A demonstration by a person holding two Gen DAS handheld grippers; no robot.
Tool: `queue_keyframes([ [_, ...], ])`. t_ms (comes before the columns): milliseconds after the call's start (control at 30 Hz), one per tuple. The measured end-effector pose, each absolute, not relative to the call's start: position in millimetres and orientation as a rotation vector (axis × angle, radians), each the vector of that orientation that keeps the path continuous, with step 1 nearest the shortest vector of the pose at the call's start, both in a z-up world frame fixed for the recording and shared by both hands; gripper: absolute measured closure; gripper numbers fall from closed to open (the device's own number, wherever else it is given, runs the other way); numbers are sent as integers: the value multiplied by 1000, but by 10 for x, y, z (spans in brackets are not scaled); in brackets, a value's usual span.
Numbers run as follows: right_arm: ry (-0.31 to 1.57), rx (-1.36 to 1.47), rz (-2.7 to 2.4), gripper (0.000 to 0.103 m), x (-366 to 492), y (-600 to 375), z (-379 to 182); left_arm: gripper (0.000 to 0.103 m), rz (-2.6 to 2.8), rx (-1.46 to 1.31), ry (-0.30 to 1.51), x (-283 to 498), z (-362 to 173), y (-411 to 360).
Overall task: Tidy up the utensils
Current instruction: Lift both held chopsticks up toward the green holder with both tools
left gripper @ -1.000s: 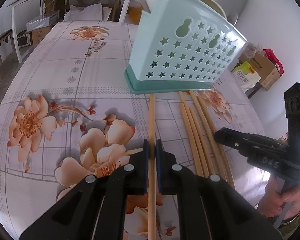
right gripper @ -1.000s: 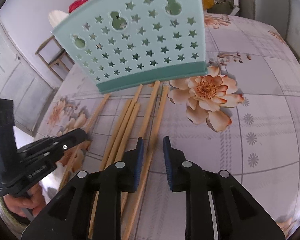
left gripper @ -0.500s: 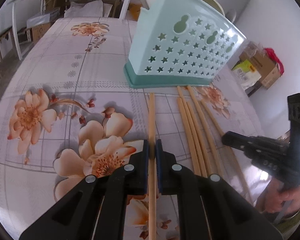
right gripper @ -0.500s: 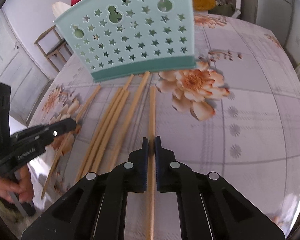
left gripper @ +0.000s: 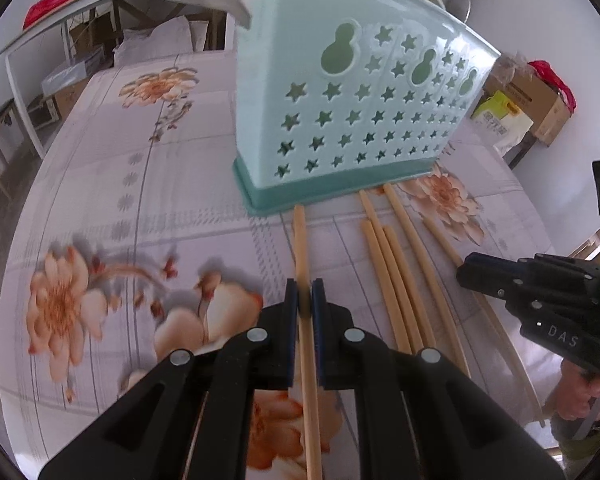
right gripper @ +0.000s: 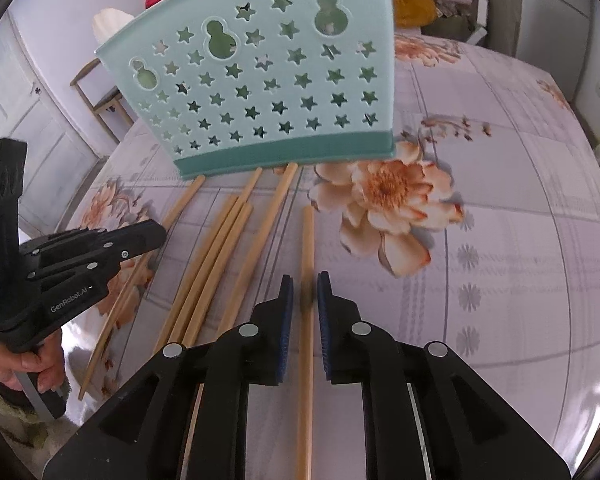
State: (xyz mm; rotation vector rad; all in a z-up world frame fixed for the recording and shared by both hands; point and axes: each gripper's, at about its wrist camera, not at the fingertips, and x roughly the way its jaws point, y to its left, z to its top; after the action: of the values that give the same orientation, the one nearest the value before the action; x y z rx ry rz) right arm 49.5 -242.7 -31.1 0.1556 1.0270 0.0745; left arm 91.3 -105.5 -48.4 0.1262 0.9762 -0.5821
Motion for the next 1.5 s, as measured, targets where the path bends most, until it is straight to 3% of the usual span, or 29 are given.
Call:
queue_keyframes([
  [167, 1013, 113, 53, 98, 563, -2396, -322, 96, -578, 135, 951, 1018, -489, -1140],
  [467, 931, 241, 69, 99, 500, -2551, -163, 97, -581, 92, 918, 1004, -366, -1071],
  [933, 651, 306, 132, 99, 11, -2689, 818, 97, -693, -195, 628, 680, 846, -393],
  [1500, 631, 316, 135, 99, -9, -2651, 810, 97, -773, -335, 318, 914, 2049, -299],
])
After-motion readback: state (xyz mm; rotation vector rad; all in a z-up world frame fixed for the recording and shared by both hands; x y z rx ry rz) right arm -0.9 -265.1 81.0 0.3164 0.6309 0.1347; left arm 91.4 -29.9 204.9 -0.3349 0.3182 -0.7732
